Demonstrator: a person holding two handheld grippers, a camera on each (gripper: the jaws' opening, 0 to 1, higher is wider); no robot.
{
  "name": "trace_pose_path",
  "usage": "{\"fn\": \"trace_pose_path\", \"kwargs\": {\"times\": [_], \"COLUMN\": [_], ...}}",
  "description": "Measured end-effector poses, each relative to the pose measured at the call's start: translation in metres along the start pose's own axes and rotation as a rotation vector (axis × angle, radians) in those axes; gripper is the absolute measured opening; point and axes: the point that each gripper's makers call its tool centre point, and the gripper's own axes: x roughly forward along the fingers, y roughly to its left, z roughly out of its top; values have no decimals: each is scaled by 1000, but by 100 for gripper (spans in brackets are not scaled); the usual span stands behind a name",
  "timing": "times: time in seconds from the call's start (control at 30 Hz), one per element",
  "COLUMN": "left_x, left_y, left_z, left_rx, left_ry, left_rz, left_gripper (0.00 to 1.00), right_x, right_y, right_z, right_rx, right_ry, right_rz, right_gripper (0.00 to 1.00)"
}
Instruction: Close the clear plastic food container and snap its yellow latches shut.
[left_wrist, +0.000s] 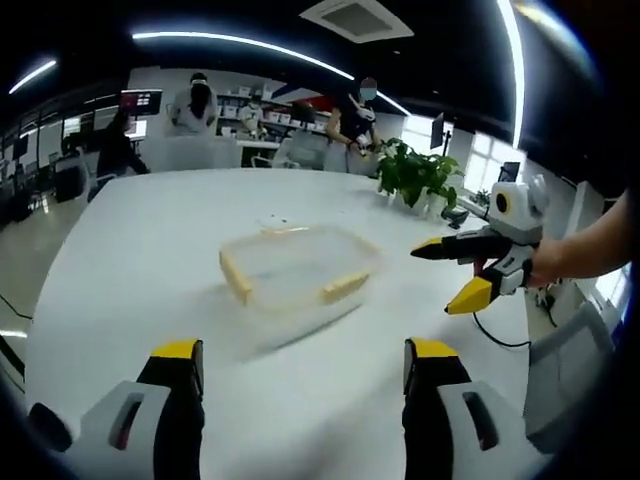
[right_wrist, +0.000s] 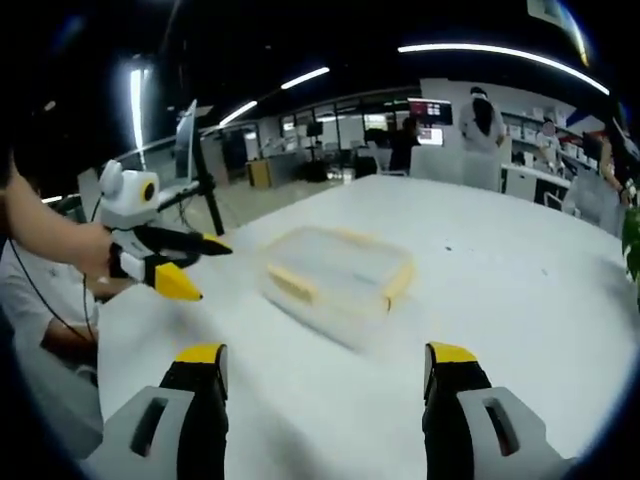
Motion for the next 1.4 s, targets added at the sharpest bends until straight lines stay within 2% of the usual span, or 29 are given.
{"fn": "trace_pose_path", "kwargs": {"times": [0.6,0.77,1.03,1.4], "left_x": [-36,-46,-56,-68], "left_y": [-3,-3,-11,-32], "left_z": [-23,-29,-29,-37], "left_rx": [-36,-76,-63,-67], "left_ry": [3,4,-2,2], "left_rz": [17,28,26,21], "left_gripper": [78,77,77,76], "right_x": [-33,-46,-67,-89], "right_y": [10,9,11,16], "right_z": [-10,-11,-18,-26], "right_rx": [41,37,59,92], "right_ry": [5,6,-9,-20], "right_rz": [-57,-73,-85,-90], "right_gripper": [80,80,80,80]}}
